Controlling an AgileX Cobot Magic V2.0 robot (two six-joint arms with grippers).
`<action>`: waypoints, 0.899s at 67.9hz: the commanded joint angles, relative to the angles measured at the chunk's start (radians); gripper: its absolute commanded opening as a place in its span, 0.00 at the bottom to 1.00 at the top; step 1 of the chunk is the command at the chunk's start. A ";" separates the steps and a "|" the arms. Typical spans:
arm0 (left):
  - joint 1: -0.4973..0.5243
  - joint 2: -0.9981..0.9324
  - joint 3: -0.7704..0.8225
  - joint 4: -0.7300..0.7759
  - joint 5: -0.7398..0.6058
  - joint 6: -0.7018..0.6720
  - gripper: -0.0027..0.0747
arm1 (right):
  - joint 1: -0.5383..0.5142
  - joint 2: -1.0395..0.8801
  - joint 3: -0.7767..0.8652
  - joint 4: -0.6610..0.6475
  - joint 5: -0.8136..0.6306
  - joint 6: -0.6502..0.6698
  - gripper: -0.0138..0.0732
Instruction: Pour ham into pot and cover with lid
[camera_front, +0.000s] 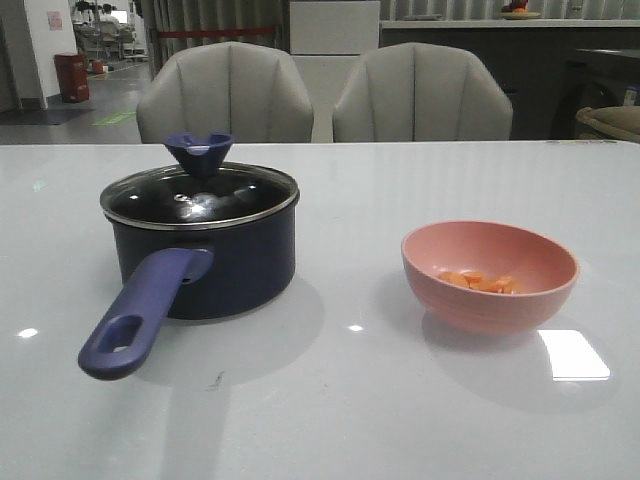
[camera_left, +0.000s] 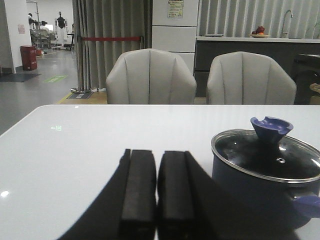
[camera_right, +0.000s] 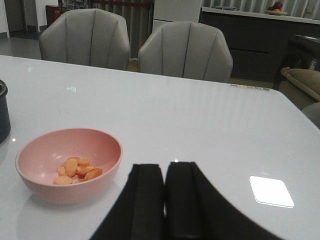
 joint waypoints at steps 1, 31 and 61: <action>0.002 -0.019 0.020 0.001 -0.079 -0.011 0.18 | -0.006 -0.020 -0.005 -0.014 -0.091 -0.005 0.34; 0.002 -0.019 0.020 0.001 -0.079 -0.011 0.18 | -0.006 -0.020 -0.005 -0.014 -0.091 -0.005 0.34; 0.002 -0.019 0.020 0.003 -0.245 -0.011 0.18 | -0.006 -0.020 -0.005 -0.014 -0.090 -0.005 0.34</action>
